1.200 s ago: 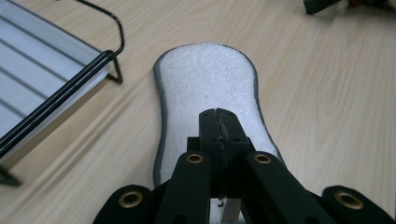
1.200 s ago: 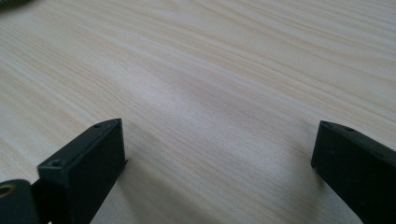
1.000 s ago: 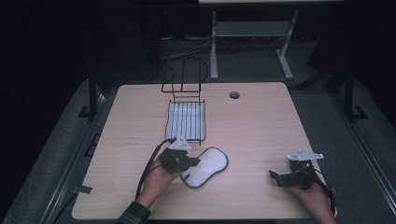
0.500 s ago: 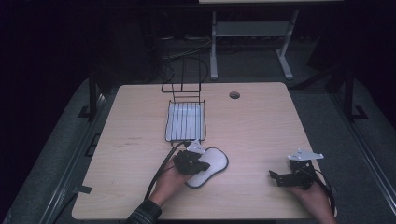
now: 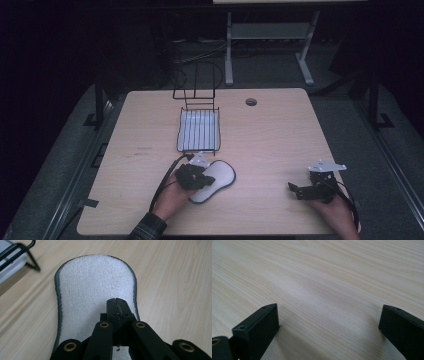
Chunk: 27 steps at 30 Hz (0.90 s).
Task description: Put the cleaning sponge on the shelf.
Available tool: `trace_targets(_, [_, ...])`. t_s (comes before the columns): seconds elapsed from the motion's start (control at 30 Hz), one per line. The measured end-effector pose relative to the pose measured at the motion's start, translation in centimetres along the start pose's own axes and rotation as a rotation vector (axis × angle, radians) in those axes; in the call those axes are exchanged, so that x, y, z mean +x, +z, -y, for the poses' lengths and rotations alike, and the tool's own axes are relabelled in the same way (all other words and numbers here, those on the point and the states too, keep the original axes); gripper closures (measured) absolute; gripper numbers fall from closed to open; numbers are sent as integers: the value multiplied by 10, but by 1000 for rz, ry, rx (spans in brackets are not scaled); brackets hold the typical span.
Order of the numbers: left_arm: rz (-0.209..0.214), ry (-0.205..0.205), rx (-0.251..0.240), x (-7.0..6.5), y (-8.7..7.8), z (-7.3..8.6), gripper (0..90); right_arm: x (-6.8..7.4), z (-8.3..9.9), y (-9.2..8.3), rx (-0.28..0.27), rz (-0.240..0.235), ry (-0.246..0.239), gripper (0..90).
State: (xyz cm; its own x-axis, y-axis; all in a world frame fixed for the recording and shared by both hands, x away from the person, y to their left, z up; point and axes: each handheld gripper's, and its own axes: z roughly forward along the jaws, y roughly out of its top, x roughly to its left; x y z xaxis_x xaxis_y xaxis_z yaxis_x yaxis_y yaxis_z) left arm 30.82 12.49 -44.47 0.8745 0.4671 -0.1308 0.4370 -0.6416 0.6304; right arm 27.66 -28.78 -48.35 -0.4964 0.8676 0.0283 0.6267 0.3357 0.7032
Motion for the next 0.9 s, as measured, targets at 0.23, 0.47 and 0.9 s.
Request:
trace_targets(0.23, [-6,-29,-4,4,-14,17,900,0,0,0,0,0,0,24])
trace_targets(0.47, [-24,-49,-1,5,-28,32,900,0,0,0,0,0,0,24])
trace_targets(0.9, [-63,-98,-6,4,-57,65,900,0,0,0,0,0,0,24])
